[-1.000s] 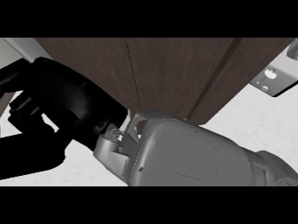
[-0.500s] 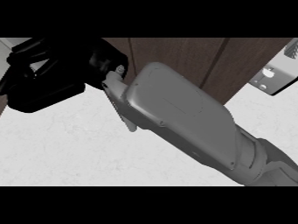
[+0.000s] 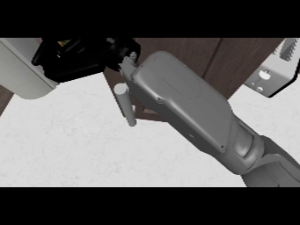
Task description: Pick up the wine, place it into the cabinet and close the cabinet
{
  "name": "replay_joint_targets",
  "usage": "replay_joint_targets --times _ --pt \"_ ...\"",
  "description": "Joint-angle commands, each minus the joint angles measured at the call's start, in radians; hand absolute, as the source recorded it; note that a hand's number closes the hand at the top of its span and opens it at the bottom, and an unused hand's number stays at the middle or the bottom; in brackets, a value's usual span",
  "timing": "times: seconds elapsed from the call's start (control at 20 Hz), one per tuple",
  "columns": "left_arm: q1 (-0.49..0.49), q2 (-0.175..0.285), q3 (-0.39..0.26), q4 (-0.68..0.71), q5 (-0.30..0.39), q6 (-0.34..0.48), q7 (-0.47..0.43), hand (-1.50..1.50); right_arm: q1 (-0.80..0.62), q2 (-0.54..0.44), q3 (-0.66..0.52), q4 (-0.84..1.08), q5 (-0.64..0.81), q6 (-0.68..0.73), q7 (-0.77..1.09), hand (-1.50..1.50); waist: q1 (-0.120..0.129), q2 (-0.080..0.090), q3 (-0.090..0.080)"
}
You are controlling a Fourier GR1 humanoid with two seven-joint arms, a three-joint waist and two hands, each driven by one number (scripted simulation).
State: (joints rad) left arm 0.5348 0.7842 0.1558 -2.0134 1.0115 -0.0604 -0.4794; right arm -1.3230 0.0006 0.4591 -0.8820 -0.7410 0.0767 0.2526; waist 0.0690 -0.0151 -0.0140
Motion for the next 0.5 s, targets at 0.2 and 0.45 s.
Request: replay_joint_targets --times 0.2,0.45 --pt "-0.018 -0.001 -0.019 -0.039 0.035 -0.027 0.034 -1.50 0.051 -0.144 -0.085 0.162 0.031 0.025 -0.114 1.50 -0.032 0.042 0.012" --pt "-0.037 -0.002 -0.041 -0.063 0.032 0.001 0.052 -1.50 0.068 -0.161 -0.103 0.169 0.021 0.020 -0.148 1.50 -0.059 0.049 0.013"
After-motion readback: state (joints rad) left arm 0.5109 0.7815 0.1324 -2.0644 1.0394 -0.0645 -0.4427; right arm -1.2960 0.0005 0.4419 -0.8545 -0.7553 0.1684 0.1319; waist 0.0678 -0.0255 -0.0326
